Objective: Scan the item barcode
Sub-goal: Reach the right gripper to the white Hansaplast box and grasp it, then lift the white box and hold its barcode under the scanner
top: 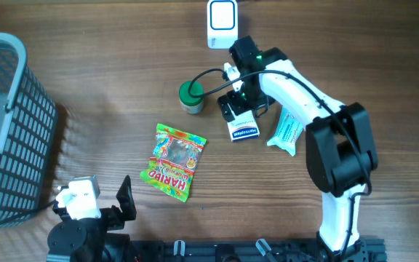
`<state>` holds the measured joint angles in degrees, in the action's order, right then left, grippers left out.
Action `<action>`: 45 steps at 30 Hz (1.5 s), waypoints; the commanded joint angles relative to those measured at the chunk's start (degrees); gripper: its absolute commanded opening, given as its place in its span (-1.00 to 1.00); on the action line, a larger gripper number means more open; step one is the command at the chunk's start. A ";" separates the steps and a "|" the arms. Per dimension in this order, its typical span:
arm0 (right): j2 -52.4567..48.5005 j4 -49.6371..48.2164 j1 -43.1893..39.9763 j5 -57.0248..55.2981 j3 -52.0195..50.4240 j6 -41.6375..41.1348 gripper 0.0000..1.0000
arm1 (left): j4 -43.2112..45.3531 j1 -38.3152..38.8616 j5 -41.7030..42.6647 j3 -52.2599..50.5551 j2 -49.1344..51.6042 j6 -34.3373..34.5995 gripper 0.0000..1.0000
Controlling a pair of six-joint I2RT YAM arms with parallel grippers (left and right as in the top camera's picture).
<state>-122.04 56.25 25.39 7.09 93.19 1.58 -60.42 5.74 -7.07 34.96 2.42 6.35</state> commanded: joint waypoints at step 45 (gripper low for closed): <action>-7.50 11.80 -0.04 19.71 2.84 -50.95 0.10 | 0.15 0.42 -0.50 -0.24 -0.15 0.15 1.00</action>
<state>-128.38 67.68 26.46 24.12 95.50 -39.62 -60.45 5.74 -7.07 34.96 2.42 6.35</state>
